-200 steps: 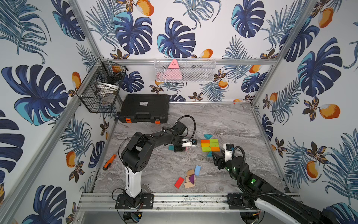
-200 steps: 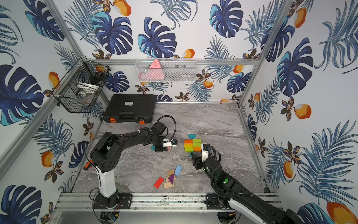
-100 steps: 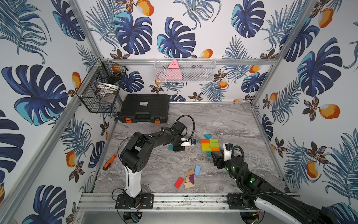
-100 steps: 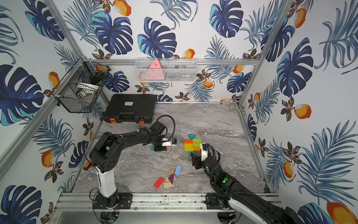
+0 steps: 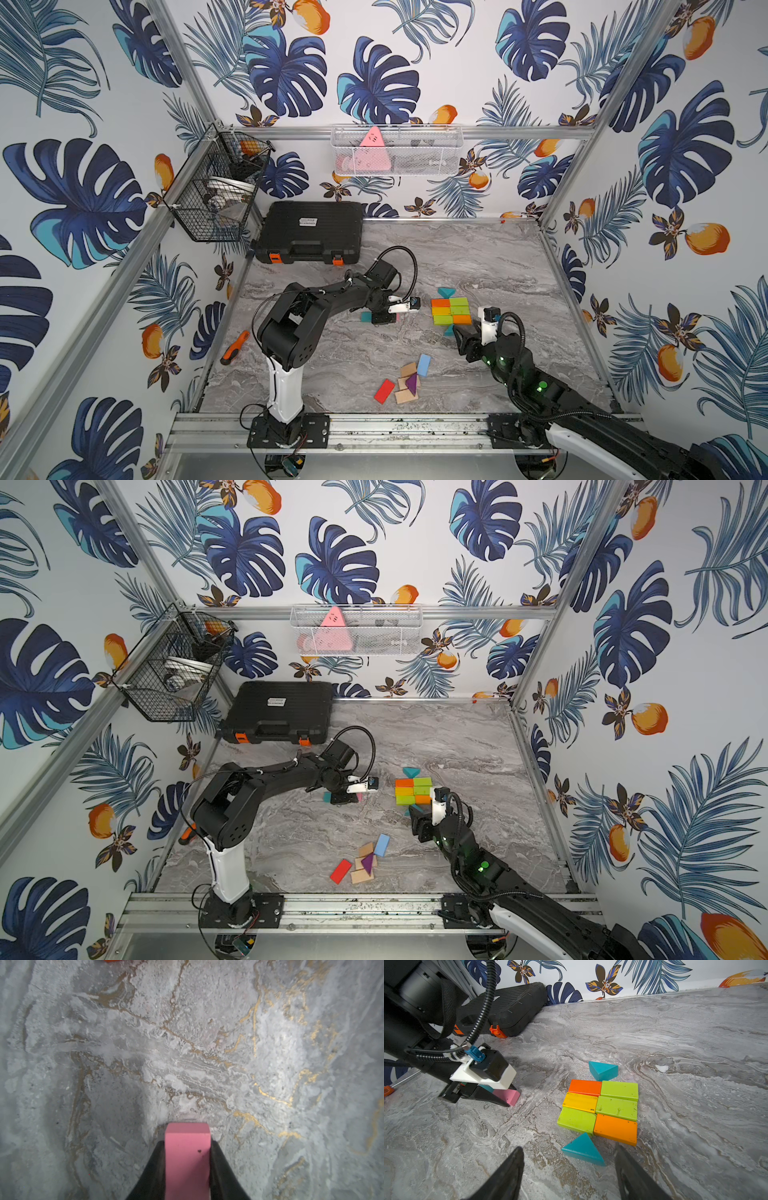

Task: Assemble a piece of candy with building blocks
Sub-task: Assemble the building block at the center of the board.

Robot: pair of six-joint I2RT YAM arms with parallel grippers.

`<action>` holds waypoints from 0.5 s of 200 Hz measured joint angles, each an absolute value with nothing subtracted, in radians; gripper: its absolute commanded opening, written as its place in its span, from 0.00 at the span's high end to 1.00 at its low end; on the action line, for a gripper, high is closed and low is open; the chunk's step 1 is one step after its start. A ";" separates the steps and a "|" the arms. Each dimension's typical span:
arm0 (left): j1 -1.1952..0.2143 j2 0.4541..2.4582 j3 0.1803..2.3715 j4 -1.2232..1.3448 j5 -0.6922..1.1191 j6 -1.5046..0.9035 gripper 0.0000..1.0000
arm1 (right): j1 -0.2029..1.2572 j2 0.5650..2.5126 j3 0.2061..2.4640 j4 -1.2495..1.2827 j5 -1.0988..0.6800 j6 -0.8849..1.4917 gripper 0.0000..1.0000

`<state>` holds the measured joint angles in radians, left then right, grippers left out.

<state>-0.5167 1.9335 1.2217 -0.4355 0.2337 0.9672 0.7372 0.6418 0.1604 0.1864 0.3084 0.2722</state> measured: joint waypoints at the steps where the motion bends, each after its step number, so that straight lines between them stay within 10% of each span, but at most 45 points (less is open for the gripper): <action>1: -0.517 1.933 1.221 -0.435 0.233 0.967 0.66 | 0.737 0.642 0.160 0.186 0.308 0.272 0.30; 100: -0.517 1.900 1.203 -0.442 0.179 0.966 0.36 | 0.737 0.645 0.161 0.186 0.308 0.273 0.29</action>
<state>-0.5167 1.9003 1.2026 -0.4416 0.1787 0.9665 0.7372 0.6445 0.1608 0.1860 0.3084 0.2726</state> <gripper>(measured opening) 0.633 0.713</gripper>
